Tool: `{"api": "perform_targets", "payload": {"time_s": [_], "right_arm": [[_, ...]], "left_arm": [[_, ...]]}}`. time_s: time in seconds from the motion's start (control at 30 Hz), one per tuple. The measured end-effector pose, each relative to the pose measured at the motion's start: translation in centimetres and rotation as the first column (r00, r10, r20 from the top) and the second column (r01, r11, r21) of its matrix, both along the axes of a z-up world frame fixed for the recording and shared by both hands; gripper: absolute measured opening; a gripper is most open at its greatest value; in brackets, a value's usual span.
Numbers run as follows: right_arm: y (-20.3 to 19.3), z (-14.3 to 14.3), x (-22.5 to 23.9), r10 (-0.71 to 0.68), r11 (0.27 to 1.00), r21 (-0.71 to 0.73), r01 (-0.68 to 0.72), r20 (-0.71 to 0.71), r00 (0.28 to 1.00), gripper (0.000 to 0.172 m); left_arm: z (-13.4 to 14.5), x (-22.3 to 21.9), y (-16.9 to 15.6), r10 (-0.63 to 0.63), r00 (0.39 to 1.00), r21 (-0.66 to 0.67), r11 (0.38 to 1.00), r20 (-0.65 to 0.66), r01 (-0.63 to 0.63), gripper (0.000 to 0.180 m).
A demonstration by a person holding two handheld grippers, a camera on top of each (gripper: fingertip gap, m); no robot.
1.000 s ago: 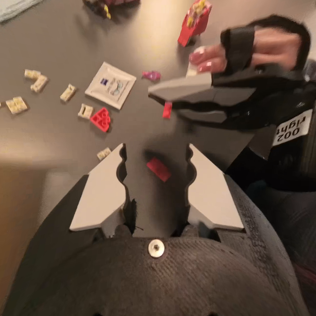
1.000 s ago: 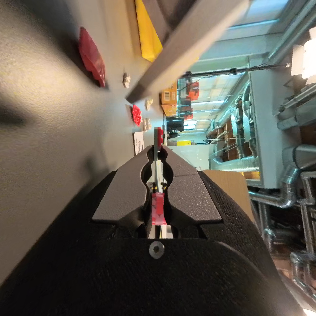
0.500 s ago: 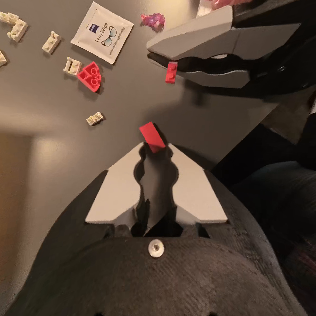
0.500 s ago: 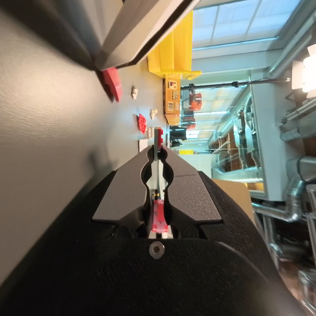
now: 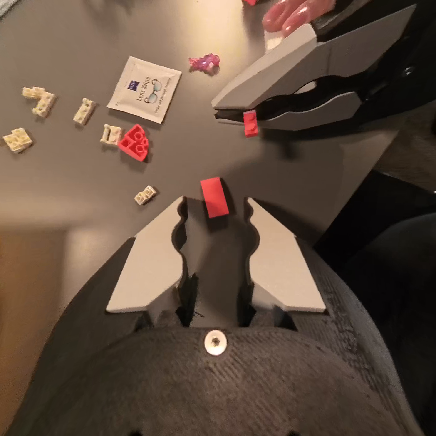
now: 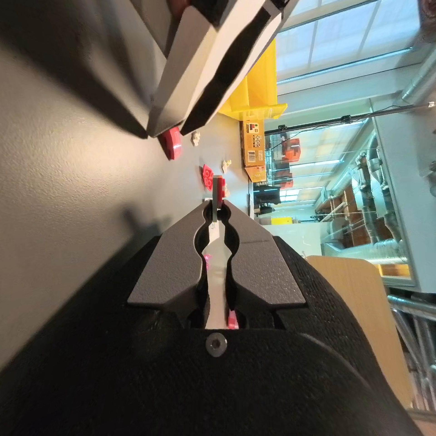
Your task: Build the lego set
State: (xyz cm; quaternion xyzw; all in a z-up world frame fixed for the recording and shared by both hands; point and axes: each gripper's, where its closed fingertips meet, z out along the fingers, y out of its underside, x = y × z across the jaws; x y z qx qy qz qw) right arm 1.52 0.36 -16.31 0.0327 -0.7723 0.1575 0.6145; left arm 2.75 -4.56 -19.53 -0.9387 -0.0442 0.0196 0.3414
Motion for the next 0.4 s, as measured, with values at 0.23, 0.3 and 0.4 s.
{"api": "perform_targets", "payload": {"time_s": [0.23, 0.3, 0.4], "right_arm": [[-0.2, 0.1, 0.1, 0.01, 1.0, 0.005, -0.01, -0.009, 1.0, 0.004], [-0.3, 0.1, 0.2, 0.026, 1.0, -0.009, -0.026, 0.0, 1.0, 0.004], [-0.8, 0.5, 0.6, 0.07, 0.994, -0.091, -0.067, 0.038, 0.997, 0.004]], "left_arm": [[0.1, -0.6, -0.1, 0.056, 0.998, 0.026, 0.998, -0.021, -0.055, 0.016], [0.4, -1.3, -0.4, 0.028, 0.995, 0.01, 1.0, -0.094, -0.027, 0.016], [3.0, 0.8, 0.7, -0.122, 0.986, 0.173, 0.98, 0.116, 0.101, 0.016]]}}
